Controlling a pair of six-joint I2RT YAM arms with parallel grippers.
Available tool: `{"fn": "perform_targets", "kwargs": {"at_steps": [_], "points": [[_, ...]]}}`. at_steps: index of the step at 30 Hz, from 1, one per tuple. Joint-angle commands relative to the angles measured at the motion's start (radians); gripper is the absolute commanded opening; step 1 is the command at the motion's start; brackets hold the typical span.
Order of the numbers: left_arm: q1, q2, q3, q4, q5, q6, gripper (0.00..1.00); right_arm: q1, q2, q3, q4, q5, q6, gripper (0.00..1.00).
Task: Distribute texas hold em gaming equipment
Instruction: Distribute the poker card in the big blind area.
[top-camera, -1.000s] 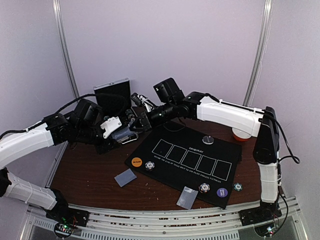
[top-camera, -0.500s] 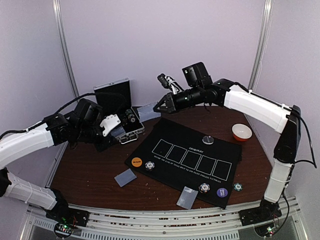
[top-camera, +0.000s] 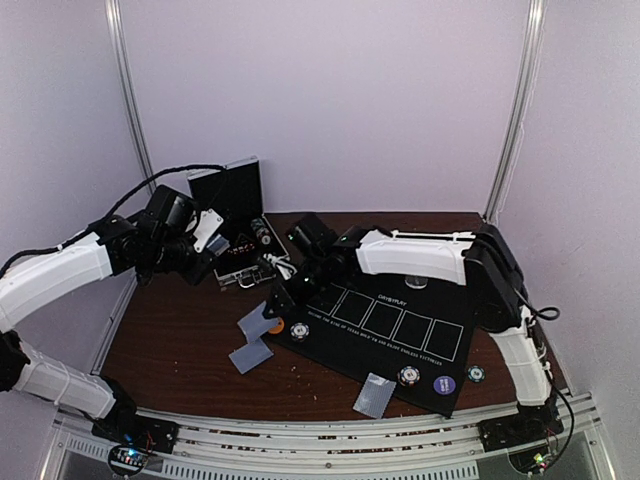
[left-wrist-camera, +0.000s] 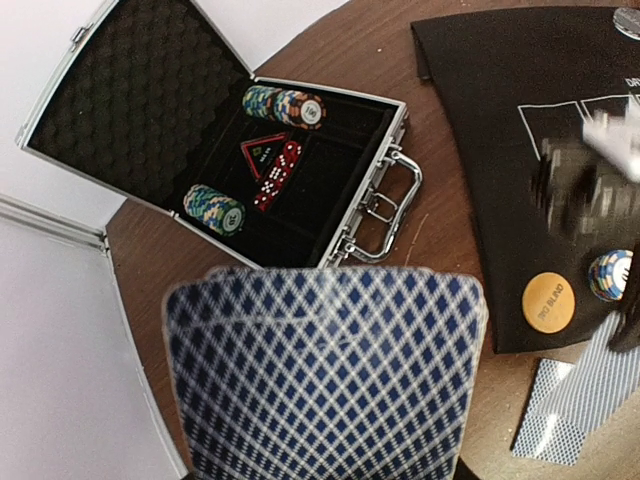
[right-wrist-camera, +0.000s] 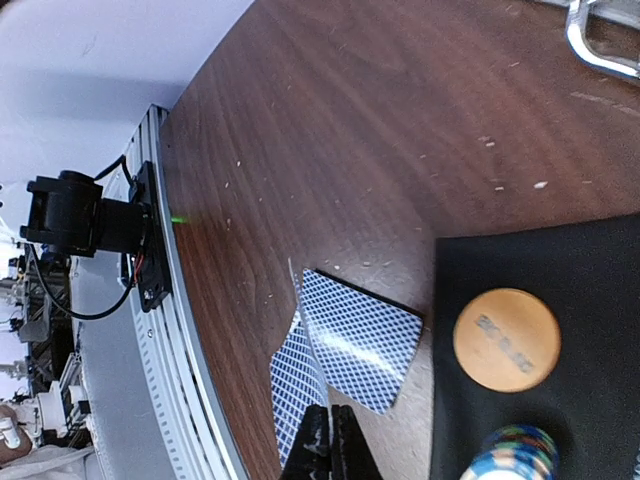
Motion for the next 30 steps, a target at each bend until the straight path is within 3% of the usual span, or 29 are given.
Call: {"fn": "perform_targets", "kwargs": {"at_steps": [1, 7, 26, 30], "points": [[0.025, -0.007, 0.03, 0.009, -0.034, -0.039, 0.43, 0.053, 0.111, 0.16, -0.032, -0.123, 0.002, 0.0], [0.031, -0.011, 0.023, 0.007, -0.027, -0.042, 0.43, 0.078, 0.23, 0.261, -0.076, -0.122, 0.0, 0.0], [0.033, -0.004, 0.012, 0.007, -0.013, -0.032, 0.43, 0.09, 0.281, 0.267, -0.095, -0.065, 0.001, 0.0], [0.033, -0.005, 0.012, 0.007, -0.011, -0.032, 0.42, 0.09, 0.282, 0.268, -0.097, -0.055, 0.0, 0.07]]}}
